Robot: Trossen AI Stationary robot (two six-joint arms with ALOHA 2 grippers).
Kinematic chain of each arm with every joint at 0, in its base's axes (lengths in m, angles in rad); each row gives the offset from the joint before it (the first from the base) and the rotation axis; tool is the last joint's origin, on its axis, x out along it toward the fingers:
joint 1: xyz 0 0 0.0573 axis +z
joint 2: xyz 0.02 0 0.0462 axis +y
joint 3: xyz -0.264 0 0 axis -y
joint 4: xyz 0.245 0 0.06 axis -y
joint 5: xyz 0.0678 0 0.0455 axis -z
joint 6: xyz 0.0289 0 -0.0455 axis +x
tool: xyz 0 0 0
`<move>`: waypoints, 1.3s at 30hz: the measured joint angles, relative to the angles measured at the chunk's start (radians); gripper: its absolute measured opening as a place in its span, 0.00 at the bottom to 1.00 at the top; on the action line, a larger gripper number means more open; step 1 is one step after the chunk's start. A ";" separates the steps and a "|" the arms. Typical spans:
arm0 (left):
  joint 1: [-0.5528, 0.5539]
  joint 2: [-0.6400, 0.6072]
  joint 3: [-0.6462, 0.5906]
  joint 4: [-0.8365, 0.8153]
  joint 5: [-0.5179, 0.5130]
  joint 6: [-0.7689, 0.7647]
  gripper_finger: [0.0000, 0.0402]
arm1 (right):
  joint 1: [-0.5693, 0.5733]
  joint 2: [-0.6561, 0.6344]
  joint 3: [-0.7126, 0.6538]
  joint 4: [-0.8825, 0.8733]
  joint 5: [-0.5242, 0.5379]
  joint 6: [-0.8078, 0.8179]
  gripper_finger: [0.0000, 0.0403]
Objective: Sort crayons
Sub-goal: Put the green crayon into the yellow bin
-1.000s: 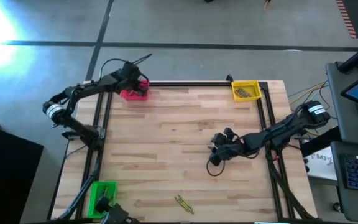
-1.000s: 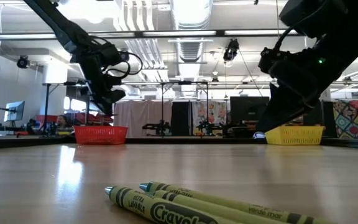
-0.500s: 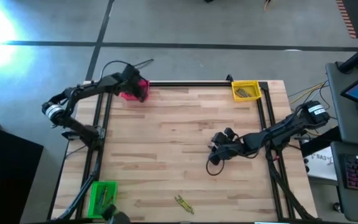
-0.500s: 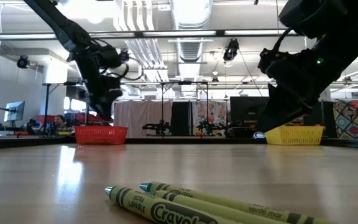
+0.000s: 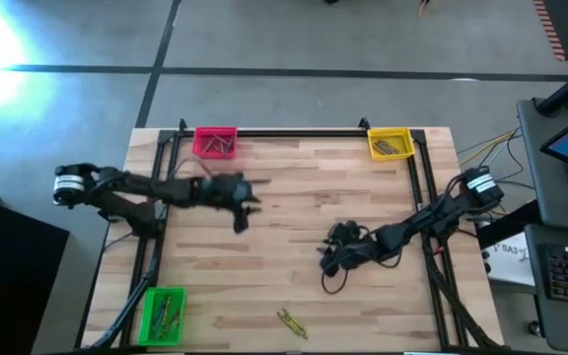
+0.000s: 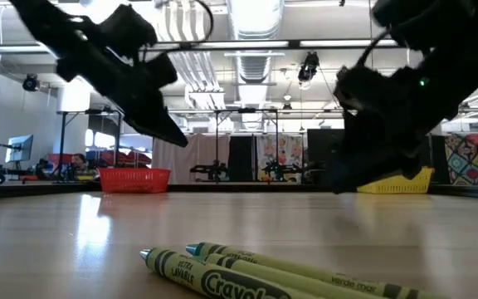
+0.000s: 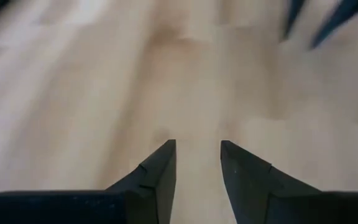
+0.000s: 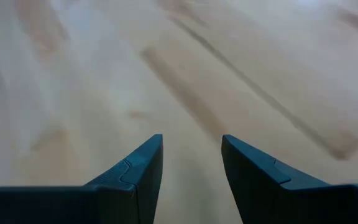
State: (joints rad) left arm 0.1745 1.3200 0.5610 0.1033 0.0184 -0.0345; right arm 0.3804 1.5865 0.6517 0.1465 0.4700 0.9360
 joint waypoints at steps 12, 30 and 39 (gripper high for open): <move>-0.362 0.058 -0.145 0.370 -0.156 -0.232 0.25 | 0.152 0.324 0.485 -0.271 0.029 0.094 0.39; -0.592 0.171 -0.153 0.383 -0.272 -0.454 0.25 | 0.259 0.643 1.135 -0.784 -0.026 0.167 0.39; -0.641 0.168 -0.151 0.370 -0.271 -0.447 0.25 | 0.253 0.642 1.180 -0.809 -0.158 0.128 0.39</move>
State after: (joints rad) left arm -0.4662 1.4883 0.4099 0.4735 -0.2527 -0.4817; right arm 0.6333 2.2286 1.8317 -0.6628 0.3122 1.0637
